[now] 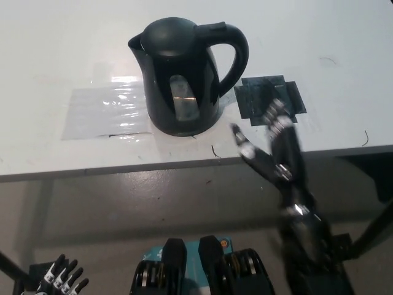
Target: The robot uses its right hand to push down on the lid of a kettle kept in the middle of the desk to close it
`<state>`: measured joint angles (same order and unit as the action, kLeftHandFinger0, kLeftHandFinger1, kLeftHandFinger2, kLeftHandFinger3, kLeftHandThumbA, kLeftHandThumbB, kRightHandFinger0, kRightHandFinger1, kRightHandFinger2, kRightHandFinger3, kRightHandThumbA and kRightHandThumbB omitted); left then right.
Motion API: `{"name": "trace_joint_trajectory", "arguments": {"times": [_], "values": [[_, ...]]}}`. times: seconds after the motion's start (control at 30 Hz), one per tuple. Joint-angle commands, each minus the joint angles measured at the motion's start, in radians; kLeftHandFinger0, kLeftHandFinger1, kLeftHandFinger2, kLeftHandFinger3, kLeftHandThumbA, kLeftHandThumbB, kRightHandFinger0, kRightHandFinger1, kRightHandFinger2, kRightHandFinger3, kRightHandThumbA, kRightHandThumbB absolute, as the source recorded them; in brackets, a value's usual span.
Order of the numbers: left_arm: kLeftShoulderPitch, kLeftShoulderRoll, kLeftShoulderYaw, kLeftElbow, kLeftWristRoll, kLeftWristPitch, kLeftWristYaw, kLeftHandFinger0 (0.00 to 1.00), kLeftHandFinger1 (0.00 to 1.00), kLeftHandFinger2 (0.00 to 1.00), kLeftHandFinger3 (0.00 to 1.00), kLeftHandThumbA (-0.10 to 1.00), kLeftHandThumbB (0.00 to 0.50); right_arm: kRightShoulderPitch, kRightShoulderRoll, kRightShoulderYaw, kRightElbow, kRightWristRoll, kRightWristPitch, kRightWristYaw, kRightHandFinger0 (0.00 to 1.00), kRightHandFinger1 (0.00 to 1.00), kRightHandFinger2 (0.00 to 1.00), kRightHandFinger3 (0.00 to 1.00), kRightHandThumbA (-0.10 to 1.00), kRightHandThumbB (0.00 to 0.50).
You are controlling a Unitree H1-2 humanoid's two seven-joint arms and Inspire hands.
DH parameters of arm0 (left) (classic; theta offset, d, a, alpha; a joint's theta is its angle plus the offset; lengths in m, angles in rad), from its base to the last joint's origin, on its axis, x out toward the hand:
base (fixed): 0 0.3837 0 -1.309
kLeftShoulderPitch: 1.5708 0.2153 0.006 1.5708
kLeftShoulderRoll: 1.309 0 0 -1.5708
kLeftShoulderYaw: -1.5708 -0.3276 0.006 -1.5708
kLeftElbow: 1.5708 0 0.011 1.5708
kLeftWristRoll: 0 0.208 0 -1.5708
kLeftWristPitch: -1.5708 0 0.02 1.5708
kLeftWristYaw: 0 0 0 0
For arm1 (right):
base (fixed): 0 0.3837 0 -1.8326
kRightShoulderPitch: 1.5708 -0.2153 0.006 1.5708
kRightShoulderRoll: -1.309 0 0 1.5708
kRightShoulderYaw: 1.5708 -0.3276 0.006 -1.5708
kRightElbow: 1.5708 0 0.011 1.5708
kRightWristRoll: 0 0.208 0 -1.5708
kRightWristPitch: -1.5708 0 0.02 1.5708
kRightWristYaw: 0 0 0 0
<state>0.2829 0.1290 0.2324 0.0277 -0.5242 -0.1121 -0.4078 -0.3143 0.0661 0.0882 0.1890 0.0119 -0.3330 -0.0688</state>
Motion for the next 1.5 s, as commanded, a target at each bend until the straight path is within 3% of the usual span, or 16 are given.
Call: {"name": "trace_joint_trajectory", "arguments": {"times": [0.0, 0.13, 0.37, 0.47, 0.53, 0.63, 0.7, 0.8, 0.83, 0.9, 1.47], "values": [[-0.018, 0.049, 0.042, -0.025, -0.048, -0.013, -0.008, 1.0, 1.0, 1.0, 1.0, 1.0, 0.49, 0.343, -0.209, 0.065, -0.684, 0.065, 0.073, 0.167, 1.0, 1.0, 1.0, 1.0, 0.64, 0.233], [-0.027, 0.046, 0.049, -0.027, -0.05, -0.005, 0.003, 1.0, 1.0, 1.0, 1.0, 1.0, 0.497, 0.423, -0.238, 0.026, -0.621, 0.055, 0.004, 0.143, 1.0, 1.0, 1.0, 1.0, 0.68, 0.246], [-0.031, 0.019, 0.061, 0.006, -0.044, -0.037, -0.004, 1.0, 1.0, 1.0, 1.0, 1.0, 0.487, 0.413, -0.277, -0.034, -0.434, 0.076, -0.04, 0.11, 1.0, 1.0, 1.0, 1.0, 0.67, 0.199], [-0.026, 0.016, 0.072, 0.01, -0.046, -0.041, -0.009, 1.0, 1.0, 1.0, 1.0, 1.0, 0.481, 0.38, -0.27, -0.05, -0.301, 0.024, -0.087, 0.082, 1.0, 1.0, 1.0, 1.0, 0.76, 0.222], [-0.028, 0.032, 0.081, 0.016, -0.054, -0.037, -0.018, 1.0, 1.0, 1.0, 1.0, 1.0, 0.478, 0.351, -0.246, -0.065, -0.159, 0.02, -0.136, 0.061, 1.0, 1.0, 1.0, 1.0, 0.73, 0.211], [-0.028, 0.012, 0.073, 0.042, -0.057, -0.055, -0.03, 1.0, 1.0, 1.0, 1.0, 1.0, 0.472, 0.31, -0.257, -0.1, -0.004, 0.128, -0.115, 0.11, 1.0, 1.0, 1.0, 1.0, 0.68, 0.131], [-0.033, -0.004, 0.07, 0.053, -0.057, -0.071, -0.027, 1.0, 1.0, 1.0, 1.0, 1.0, 0.473, 0.274, -0.274, -0.113, 0.018, 0.205, -0.067, 0.162, 1.0, 1.0, 1.0, 1.0, 0.67, 0.125], [-0.034, -0.008, 0.071, 0.036, -0.055, -0.061, -0.009, 1.0, 1.0, 1.0, 1.0, 1.0, 0.47, 0.218, -0.271, -0.143, 0.075, 0.251, -0.054, 0.182, 1.0, 1.0, 1.0, 1.0, 0.63, 0.058], [-0.035, -0.008, 0.072, 0.036, -0.055, -0.061, -0.01, 1.0, 1.0, 1.0, 1.0, 1.0, 0.471, 0.217, -0.27, -0.147, 0.078, 0.252, -0.055, 0.187, 1.0, 1.0, 1.0, 1.0, 0.63, 0.057], [-0.042, -0.009, 0.072, 0.044, -0.051, -0.072, -0.013, 1.0, 1.0, 1.0, 1.0, 1.0, 0.469, 0.205, -0.263, -0.153, 0.078, 0.291, -0.021, 0.217, 1.0, 1.0, 1.0, 1.0, 0.52, 0.02], [-0.073, 0.006, 0.056, 0.049, -0.027, -0.069, -0.009, 1.0, 1.0, 1.0, 1.0, 1.0, 0.488, 0.19, -0.25, -0.169, 0.137, 0.28, 0.007, 0.243, 1.0, 1.0, 1.0, 1.0, 0.46, 0.0]]}}
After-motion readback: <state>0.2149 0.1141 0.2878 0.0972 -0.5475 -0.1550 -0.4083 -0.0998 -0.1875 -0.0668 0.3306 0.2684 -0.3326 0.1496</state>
